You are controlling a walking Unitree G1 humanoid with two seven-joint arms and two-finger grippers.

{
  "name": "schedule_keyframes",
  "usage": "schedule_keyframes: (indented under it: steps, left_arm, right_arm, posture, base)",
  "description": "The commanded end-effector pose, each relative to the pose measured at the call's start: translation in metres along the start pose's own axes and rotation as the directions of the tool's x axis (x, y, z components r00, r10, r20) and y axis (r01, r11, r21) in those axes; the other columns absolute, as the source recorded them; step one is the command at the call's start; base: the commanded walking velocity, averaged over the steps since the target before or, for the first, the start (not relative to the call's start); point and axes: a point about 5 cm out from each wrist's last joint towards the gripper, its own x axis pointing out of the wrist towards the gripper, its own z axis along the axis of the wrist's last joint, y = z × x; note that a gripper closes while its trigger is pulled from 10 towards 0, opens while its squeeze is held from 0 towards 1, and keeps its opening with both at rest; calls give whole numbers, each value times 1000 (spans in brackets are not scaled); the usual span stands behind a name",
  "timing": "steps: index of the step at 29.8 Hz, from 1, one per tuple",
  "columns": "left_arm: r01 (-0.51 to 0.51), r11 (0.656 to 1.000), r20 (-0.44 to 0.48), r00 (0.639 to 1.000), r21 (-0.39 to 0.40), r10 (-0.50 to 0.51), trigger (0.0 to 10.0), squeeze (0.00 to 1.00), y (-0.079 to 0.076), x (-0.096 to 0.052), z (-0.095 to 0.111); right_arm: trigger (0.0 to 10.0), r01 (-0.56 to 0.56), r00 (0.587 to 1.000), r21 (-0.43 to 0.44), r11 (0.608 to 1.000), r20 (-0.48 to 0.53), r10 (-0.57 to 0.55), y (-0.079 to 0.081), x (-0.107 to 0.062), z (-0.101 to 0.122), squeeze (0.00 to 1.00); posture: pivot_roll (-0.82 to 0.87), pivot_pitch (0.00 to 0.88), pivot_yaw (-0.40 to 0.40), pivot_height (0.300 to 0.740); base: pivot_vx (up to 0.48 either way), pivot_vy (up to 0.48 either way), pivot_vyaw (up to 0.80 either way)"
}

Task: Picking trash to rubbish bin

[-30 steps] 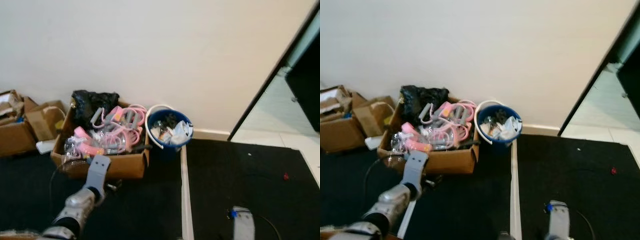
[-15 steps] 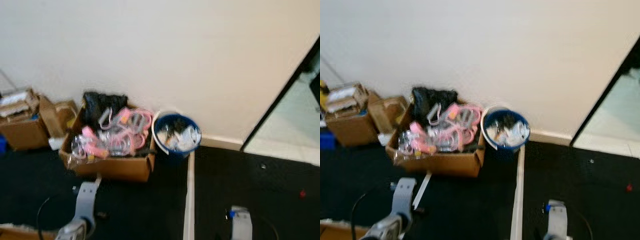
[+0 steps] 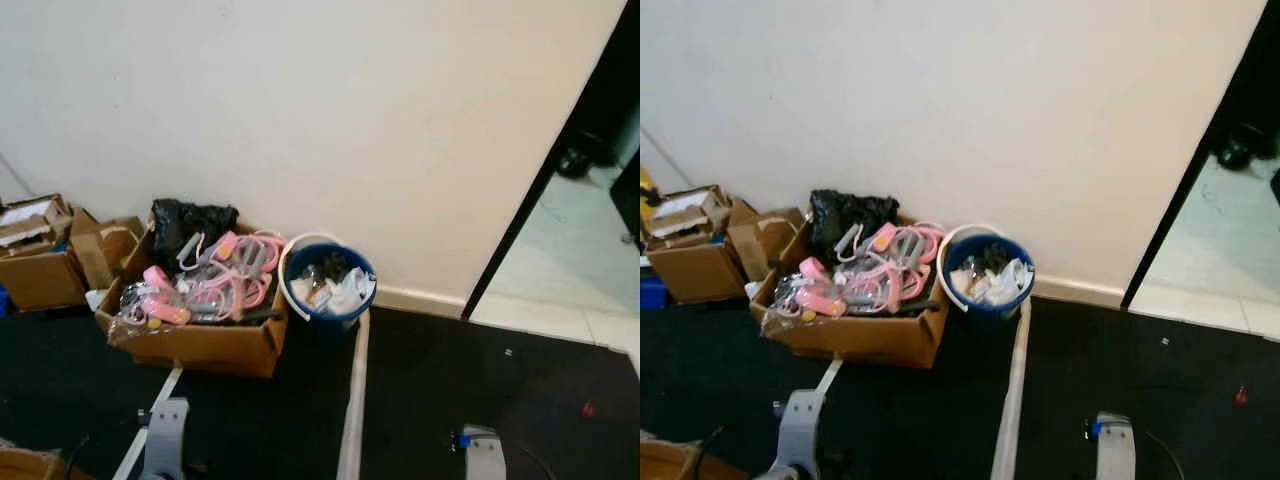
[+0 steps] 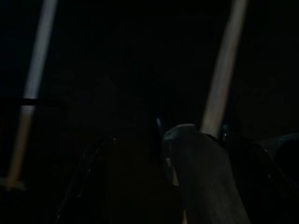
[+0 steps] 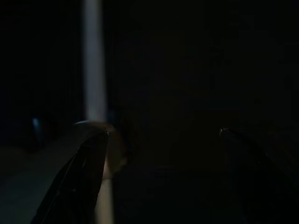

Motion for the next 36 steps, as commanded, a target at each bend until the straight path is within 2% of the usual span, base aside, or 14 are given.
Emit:
schedule_keyframes:
  steps: [1, 13, 19, 36]
  left_arm:
    - [-17, 1000, -23, 1000, -2, 17, 10000, 0, 5, -2, -6]
    - [-18, 1000, -61, 998, -25, 16, 10000, 0, 5, -5, -19]
    - [-15, 999, -62, 998, -48, 12, 10000, 0, 2, -5, -23]
    - [-12, 999, -72, 997, -49, 9, 10000, 0, 1, -5, -27]
  right_arm:
    - [10000, -11, 1000, 1, 1000, -11, 11, 5, 0, -3, 0]
    - [10000, -8, 1000, -2, 1000, -18, 8, 4, -1, -5, 0]
    - [10000, -9, 1000, -10, 1000, -19, 9, 4, -1, -5, 0]
    - [10000, -7, 1000, -12, 1000, -31, 7, 3, -1, -6, 0]
  posture:
    - [-7, 74, 17, 740]
    - [-12, 80, 16, 740]
    - [-15, 81, 10, 740]
    - [-16, 81, 9, 740]
  base:
    - [0, -454, 0]
    - [0, -437, 0]
    - [0, -44, 0]
    - [0, 0, -785]
